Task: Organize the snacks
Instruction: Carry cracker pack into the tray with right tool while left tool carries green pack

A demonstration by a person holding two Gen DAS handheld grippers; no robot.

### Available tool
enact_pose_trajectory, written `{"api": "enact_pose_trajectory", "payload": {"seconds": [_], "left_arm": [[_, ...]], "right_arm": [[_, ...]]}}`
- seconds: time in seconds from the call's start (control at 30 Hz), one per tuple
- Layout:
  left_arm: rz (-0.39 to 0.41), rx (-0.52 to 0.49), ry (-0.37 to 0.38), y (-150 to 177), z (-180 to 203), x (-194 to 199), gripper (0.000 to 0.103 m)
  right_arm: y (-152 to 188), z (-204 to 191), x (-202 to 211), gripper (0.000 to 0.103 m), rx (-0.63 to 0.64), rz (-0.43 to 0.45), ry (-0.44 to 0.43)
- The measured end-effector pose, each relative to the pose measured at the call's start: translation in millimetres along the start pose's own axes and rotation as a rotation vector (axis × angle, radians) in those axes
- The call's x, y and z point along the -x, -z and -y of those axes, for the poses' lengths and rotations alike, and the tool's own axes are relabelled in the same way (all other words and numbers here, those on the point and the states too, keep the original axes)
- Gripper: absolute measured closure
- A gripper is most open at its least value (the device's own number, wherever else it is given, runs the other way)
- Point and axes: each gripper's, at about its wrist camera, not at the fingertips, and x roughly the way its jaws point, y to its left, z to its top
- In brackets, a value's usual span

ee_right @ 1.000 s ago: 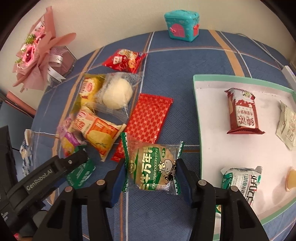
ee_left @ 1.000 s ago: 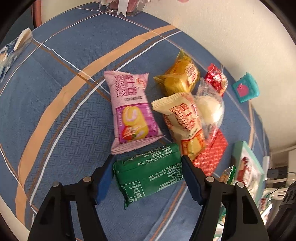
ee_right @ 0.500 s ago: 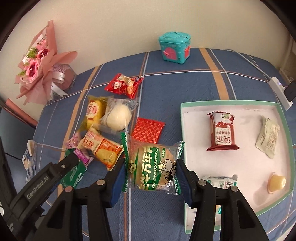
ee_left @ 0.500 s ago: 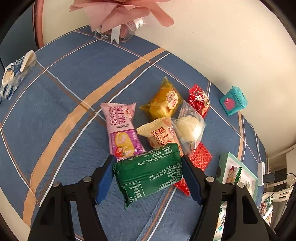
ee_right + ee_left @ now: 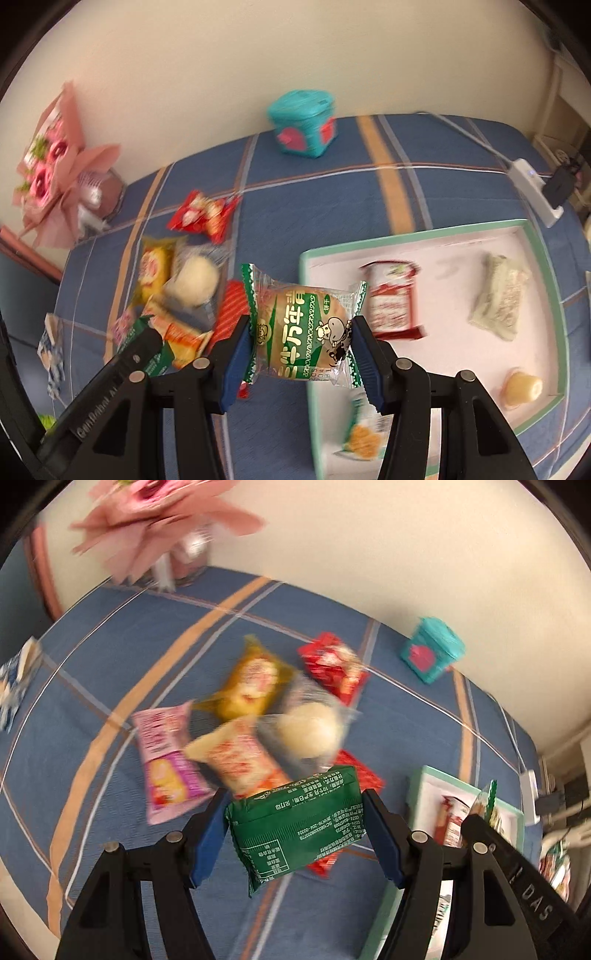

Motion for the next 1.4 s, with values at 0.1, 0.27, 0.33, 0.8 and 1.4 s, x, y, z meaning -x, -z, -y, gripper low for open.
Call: {"api": "enact_pose_trajectory", "payload": {"seconds": [0.1, 0.27, 0.33, 0.8, 1.4], "left_arm": [[0.002, -0.06, 0.012, 0.6, 26.7, -0.1, 0.031], [-0.005, -0.152, 0.042, 6.9, 71.4, -7.0, 0.031], [-0.009, -0.188, 0.053, 10.4, 87.6, -9.2, 0.031], [-0.063, -0.451, 0.138, 61.0, 190.2, -31.2, 0.031], [-0.137, -0.517, 0.115, 81.0, 198.8, -54.8, 0.031]], "right_arm": [[-6.7, 28.5, 5.4, 0.047, -0.059, 0.015, 0.023], [-14.4, 73.8, 11.0, 0.047, -0.119, 0.03, 0.082], [-15.9, 95.1, 13.0, 0.047, -0.154, 0.036, 0.116], [-8.5, 192.1, 16.7, 0.047, -0.345, 0.015, 0.274], [13.6, 212.7, -9.2, 0.045, -0.414, -0.099, 0.291]]}}
